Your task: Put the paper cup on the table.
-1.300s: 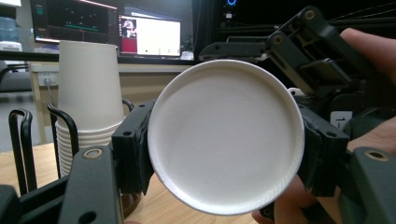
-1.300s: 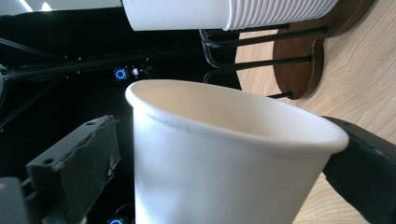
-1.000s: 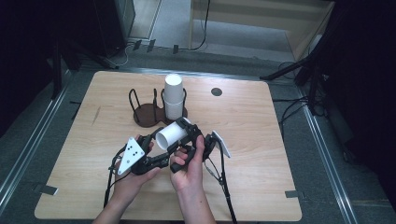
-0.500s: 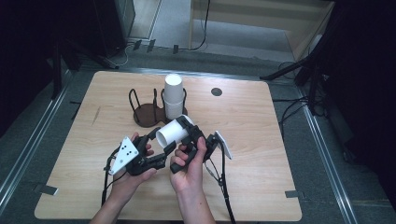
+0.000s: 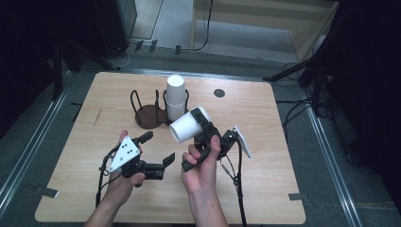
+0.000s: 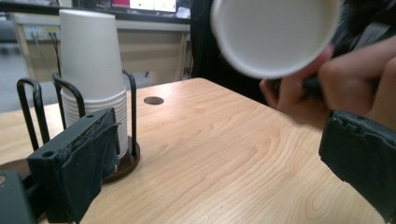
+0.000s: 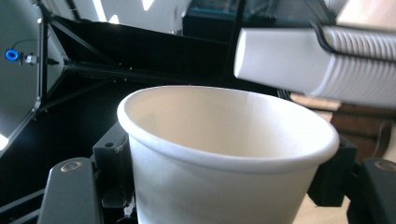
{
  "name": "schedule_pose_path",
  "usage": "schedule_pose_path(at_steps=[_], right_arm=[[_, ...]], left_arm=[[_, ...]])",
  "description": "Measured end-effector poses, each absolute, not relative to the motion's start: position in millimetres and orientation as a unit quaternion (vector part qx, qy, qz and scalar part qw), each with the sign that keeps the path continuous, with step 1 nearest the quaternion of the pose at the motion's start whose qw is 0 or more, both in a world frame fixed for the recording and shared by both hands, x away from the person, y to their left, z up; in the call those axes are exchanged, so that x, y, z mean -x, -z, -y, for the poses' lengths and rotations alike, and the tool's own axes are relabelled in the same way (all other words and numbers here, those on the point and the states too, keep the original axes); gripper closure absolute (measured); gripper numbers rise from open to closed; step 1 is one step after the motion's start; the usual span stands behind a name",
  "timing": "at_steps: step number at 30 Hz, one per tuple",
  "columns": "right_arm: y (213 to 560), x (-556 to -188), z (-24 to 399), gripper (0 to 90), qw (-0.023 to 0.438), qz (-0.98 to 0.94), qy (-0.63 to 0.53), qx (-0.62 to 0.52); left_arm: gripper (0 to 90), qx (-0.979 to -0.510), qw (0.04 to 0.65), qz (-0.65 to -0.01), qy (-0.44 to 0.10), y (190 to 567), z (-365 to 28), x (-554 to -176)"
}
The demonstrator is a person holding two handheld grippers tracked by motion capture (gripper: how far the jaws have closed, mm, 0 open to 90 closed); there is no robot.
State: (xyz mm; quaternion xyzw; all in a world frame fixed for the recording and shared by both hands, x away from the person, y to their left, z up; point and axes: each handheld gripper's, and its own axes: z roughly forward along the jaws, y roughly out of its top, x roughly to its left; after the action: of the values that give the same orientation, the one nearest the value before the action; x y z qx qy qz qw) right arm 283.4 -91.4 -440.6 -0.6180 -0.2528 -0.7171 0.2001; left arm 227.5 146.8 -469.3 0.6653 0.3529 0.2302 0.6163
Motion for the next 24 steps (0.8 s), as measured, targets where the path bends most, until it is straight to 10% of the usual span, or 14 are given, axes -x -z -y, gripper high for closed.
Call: schedule_pose_path(at_steps=[24], right_arm=[[397,-268,105,25.4,-0.062,0.404,0.735,0.540]], left_arm=[[0.0,-0.676,0.530,-0.429,-0.281,496,-189,-247]])
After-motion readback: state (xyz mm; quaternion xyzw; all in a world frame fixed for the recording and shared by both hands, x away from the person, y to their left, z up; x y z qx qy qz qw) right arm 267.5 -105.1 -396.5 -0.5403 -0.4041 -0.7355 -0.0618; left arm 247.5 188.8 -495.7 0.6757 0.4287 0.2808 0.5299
